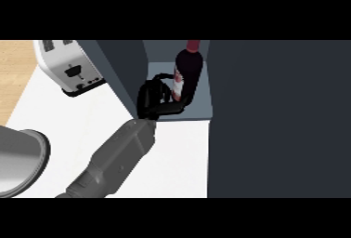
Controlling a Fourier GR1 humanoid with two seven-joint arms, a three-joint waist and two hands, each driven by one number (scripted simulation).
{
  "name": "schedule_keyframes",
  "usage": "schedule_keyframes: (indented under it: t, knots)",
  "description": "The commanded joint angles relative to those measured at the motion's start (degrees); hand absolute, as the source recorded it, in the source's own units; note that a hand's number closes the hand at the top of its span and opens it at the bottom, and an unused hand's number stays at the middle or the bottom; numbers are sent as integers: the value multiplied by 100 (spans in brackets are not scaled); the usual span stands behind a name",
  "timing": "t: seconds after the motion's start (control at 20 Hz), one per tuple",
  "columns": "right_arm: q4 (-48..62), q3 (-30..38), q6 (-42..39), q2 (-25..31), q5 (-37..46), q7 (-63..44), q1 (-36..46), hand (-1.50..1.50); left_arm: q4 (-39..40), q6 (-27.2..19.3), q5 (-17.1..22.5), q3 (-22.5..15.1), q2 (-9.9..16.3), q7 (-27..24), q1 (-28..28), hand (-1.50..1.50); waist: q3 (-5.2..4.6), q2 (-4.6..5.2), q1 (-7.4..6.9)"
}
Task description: Pick up the wine, place it into the cabinet and close the cabinet
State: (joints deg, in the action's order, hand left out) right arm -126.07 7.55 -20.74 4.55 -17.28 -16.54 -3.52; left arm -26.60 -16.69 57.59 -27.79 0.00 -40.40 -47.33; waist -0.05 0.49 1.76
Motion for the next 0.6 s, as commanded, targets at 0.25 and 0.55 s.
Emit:
schedule_keyframes:
  t: [0.25,0.55]
  knots:
    - [-139,-182,257,-98,97,-233,258,-150,414,-45,321,-67,0,74,-488,150,1,-6,13]
    - [74,-384,151,-190,380,49,279,-150,1273,130,348,95,0,57,-834,150,-1,38,88]
